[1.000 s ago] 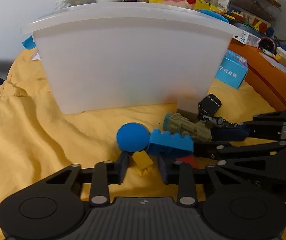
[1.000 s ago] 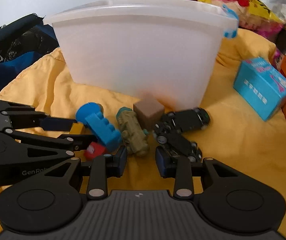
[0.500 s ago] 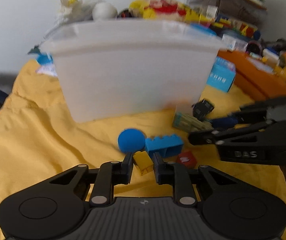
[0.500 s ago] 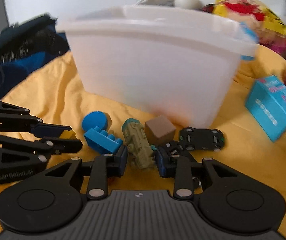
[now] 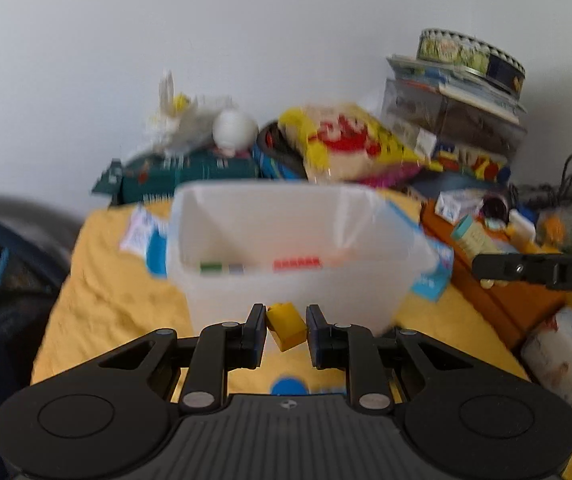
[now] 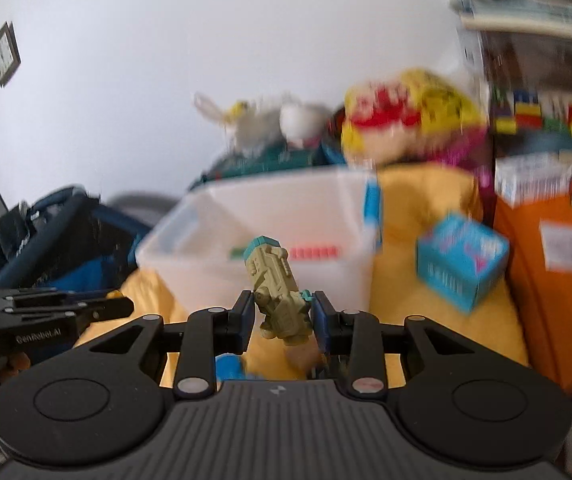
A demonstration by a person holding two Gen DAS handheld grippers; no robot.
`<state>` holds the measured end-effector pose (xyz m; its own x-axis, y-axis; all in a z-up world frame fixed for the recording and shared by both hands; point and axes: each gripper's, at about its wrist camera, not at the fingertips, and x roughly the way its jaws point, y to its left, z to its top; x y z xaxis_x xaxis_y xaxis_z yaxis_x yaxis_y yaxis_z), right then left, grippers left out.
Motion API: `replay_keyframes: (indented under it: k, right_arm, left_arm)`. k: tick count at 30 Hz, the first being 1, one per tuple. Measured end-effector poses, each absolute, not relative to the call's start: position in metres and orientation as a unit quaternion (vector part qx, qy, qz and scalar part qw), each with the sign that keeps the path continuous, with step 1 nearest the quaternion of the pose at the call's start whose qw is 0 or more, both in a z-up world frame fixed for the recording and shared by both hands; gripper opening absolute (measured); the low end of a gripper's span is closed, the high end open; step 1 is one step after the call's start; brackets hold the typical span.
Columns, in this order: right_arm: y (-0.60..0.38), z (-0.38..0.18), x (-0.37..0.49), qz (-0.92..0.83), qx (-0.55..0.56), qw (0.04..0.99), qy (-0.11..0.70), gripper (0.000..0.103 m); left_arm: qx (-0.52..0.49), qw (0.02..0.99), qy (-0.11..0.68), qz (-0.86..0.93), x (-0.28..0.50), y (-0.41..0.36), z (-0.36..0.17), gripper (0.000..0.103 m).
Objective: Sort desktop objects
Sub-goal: 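Carry both items over the white bin and open both grippers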
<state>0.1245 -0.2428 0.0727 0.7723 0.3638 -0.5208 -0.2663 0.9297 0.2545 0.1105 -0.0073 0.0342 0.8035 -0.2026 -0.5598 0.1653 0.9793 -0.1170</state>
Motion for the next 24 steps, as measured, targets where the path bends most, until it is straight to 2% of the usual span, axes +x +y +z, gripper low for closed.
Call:
replay_keyframes:
  k: [6,15,17,19,20,24]
  right_arm:
    - [-0.224,0.098,0.171,0.170,0.045,0.939,0.295,0.034]
    - [-0.197,0.072,0.237,0.153,0.014,0.923,0.353,0.035]
    - [-0.194,0.064,0.247,0.146,0.010,0.920,0.364,0.036]
    - [-0.190,0.058,0.254,0.133,0.001,0.919,0.372,0.052]
    - [-0.189,0.055,0.256,0.124,-0.007,0.920,0.371,0.065]
    - [-0.193,0.058,0.251,0.130,-0.007,0.923,0.362,0.065]
  left_arm:
    - [-0.013,0.953,0.289,-0.086,0.163,-0.002,0.063,0.024]
    - [-0.010,0.941,0.334,-0.055,0.228,0.009,0.051,0.025]
    - [-0.003,0.939,0.341,-0.052,0.236,0.007,0.049,0.032]
    - [0.006,0.938,0.345,-0.031,0.243,0.005,0.047,0.068]
    - [0.011,0.940,0.341,-0.012,0.245,0.005,0.047,0.075]
    - [0.008,0.942,0.334,-0.005,0.241,0.010,0.048,0.076]
